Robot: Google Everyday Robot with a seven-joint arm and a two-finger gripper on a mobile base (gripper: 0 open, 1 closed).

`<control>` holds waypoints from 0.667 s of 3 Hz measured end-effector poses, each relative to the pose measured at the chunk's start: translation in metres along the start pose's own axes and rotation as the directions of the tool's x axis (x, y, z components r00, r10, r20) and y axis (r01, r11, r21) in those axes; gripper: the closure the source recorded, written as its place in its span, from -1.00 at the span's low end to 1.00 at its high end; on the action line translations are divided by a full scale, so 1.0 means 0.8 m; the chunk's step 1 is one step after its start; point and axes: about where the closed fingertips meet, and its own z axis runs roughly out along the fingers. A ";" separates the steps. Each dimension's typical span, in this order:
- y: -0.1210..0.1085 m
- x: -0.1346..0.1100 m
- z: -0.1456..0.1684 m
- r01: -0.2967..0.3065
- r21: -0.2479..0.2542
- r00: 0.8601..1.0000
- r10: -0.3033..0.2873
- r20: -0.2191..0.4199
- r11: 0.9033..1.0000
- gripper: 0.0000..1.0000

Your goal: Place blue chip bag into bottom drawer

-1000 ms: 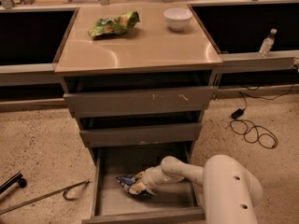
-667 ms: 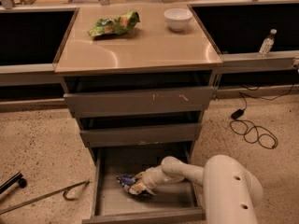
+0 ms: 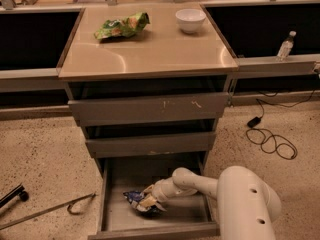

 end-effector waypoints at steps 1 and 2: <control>0.000 0.000 0.000 0.000 0.000 1.000 0.000 0.000 1.000 -0.79; 0.000 0.000 0.000 0.000 0.000 1.000 0.000 0.000 1.000 -1.00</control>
Offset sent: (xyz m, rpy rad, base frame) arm 0.0000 0.0000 0.0000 0.0000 0.0000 0.0000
